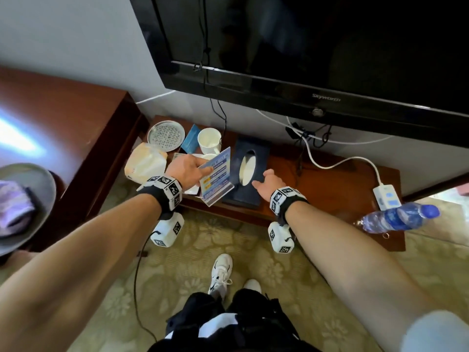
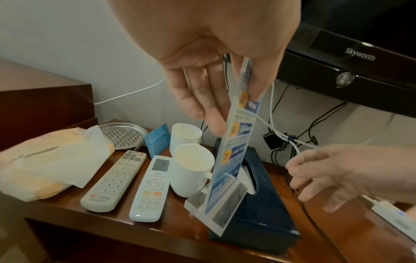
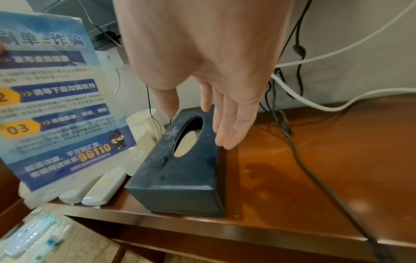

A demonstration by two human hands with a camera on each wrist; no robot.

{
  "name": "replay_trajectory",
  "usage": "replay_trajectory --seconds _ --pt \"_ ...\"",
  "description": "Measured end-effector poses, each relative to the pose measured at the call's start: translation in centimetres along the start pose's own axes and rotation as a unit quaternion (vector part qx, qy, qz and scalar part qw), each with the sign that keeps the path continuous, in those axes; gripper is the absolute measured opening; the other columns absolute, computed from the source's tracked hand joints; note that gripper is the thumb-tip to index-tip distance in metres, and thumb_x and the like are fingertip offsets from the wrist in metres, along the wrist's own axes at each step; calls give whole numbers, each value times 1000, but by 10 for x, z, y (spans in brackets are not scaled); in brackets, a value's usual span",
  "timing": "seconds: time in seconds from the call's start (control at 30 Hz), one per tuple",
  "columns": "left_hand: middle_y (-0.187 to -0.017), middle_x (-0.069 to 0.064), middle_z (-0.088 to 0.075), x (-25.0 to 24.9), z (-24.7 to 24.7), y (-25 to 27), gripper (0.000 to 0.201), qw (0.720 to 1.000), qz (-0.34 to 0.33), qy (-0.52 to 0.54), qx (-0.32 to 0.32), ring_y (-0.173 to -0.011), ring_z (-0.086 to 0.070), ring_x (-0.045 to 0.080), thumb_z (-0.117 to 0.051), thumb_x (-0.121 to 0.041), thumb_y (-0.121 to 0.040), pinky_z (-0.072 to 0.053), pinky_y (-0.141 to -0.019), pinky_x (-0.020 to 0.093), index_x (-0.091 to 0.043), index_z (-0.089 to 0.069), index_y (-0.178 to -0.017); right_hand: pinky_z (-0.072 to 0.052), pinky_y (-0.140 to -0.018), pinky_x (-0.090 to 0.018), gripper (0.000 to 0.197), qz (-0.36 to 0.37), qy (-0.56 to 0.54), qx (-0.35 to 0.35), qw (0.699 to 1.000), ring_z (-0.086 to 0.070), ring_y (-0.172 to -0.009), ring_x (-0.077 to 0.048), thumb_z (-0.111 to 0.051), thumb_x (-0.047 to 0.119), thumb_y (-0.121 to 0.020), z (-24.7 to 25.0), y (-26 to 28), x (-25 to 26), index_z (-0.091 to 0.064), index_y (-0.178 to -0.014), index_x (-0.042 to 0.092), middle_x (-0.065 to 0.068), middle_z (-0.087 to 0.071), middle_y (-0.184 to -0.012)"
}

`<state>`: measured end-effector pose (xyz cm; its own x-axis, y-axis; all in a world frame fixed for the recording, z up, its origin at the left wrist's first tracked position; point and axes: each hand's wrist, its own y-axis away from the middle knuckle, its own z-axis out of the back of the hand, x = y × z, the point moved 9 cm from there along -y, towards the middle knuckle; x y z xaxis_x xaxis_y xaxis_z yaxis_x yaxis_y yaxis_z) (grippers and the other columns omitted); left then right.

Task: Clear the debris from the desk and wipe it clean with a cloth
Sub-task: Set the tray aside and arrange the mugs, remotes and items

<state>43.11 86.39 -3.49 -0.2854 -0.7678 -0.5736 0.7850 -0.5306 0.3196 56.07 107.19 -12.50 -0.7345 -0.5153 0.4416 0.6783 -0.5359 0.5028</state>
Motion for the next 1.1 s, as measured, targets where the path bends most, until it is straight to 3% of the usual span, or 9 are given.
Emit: replay_trajectory --seconds 0.13,0.37,0.5,0.6,0.7,0.87,1.1 --pt "-75 3 -73 16 6 -6 27 999 23 -25 15 -69 -69 18 -59 -40 -93 -58 -78 39 -20 -77 -92 -42 -102 -41 66 -36 -28 4 999 -48 -127 -39 -61 36 -94 -26 -9 11 -30 -144 6 -19 -47 -142" --pt "-85 1 -74 42 1 -17 23 995 63 -25 66 -76 -70 16 -62 -37 -91 -56 -84 36 -19 -76 -94 -38 -104 -44 70 -126 20 -47 991 -41 -131 -36 -64 38 -91 -38 -32 10 -28 -141 4 -20 -38 -143" --pt "-76 1 -73 56 0 -21 20 995 73 -22 69 -69 -69 14 -61 -37 -92 -56 -79 32 -25 -76 -97 -38 -103 -45 66 -173 1 -50 984 -42 -130 -37 -62 37 -92 -50 -43 1 -28 -139 5 -20 -40 -142" --pt "-70 2 -72 65 -2 -24 21 994 69 -27 81 -59 -68 12 -59 -37 -92 -57 -78 32 -27 -77 -97 -40 -99 -46 61 -187 -50 -79 978 -46 -125 -40 -60 31 -93 -55 -48 -7 -26 -136 6 -20 -45 -139" --pt "-76 1 -74 73 -7 -28 24 992 71 -28 104 -54 -66 11 -60 -39 -92 -59 -77 35 -26 -76 -103 -46 -94 -48 56 -191 -84 -100 973 -55 -116 -43 -57 32 -94 -57 -48 -14 -24 -132 8 -20 -53 -129" --pt "-82 4 -75 78 -18 -32 27 988 76 -33 127 -60 -68 15 -59 -39 -92 -59 -79 37 -20 -75 -104 -45 -94 -46 69 -236 -108 -82 962 -56 -115 -42 -58 34 -95 -58 -47 -15 -16 -142 7 -19 -54 -130" --pt "-78 1 -73 68 -24 -30 25 987 58 -31 144 -65 -69 15 -59 -38 -93 -57 -79 33 -21 -75 -101 -45 -96 -45 55 -226 -71 -51 970 -53 -121 -40 -57 29 -95 -47 -35 -14 -27 -135 6 -20 -51 -134"
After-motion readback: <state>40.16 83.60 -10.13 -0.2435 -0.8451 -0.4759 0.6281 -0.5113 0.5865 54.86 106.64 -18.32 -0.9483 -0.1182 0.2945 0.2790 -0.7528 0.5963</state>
